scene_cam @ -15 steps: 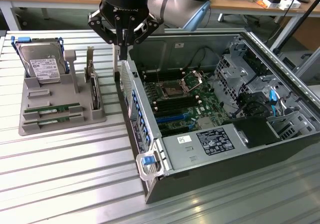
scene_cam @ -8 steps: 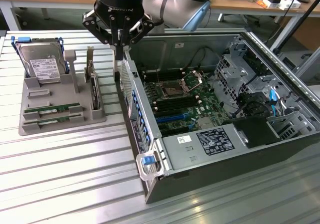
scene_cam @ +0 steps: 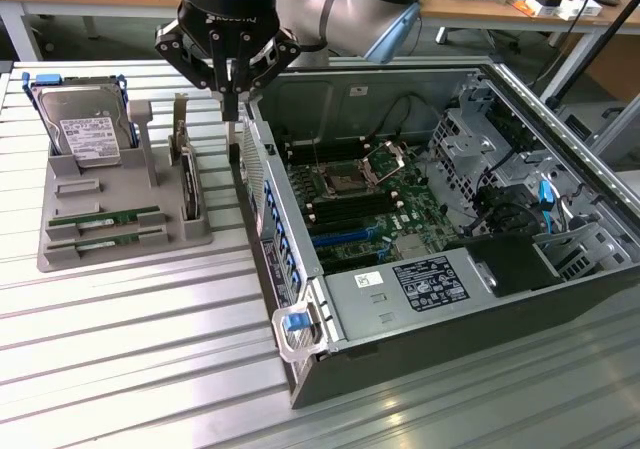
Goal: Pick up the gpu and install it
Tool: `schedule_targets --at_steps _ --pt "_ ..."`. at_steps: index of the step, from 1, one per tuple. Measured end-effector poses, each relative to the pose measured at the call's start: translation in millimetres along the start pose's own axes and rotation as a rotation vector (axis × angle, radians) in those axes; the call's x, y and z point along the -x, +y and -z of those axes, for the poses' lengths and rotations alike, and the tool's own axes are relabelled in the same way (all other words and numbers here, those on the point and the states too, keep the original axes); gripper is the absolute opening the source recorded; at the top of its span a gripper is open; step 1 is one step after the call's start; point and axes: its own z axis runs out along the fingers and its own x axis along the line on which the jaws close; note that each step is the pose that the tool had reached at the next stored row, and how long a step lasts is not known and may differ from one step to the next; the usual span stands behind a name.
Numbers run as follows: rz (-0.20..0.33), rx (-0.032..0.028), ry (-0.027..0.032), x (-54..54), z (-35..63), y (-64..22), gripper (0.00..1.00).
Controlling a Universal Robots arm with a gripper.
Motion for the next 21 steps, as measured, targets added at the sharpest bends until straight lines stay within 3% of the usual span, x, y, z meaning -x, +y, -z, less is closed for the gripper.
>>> schedule_targets --at_steps 21 --pt "0.0 0.0001 0.0 -21.2 0.6 -1.6 0.11"
